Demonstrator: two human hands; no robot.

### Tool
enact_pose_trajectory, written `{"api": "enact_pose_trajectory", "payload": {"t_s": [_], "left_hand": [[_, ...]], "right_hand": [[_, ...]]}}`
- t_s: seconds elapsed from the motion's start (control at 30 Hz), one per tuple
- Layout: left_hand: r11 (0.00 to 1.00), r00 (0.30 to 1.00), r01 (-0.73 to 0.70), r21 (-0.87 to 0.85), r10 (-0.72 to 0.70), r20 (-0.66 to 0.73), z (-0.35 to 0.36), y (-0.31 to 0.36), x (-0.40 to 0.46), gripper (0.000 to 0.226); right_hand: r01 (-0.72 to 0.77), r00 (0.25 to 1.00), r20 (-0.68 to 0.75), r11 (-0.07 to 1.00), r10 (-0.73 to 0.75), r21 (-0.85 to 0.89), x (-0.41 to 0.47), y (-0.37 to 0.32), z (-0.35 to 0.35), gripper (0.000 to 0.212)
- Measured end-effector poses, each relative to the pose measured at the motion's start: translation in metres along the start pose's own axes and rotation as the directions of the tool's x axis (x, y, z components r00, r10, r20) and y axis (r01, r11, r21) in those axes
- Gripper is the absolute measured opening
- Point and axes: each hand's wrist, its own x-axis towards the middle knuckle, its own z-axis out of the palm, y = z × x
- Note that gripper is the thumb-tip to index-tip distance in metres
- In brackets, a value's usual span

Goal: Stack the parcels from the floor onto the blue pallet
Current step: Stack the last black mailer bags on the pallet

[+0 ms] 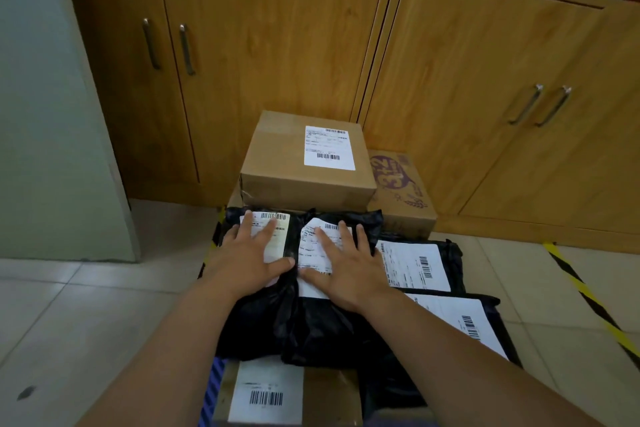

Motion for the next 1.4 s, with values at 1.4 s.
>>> {"api": "enact_pose_trajectory", "payload": {"t_s": [1.4], "left_hand": [[0.493, 0.719, -0.575, 0.652, 0.685, 0.117, 0.138, 0.166, -0.112, 0.099]], "right_hand": [[-0.348, 0.759, 0.159, 0.187, 0.631, 0.919, -0.192, 0.174, 0.063, 0.058]]}}
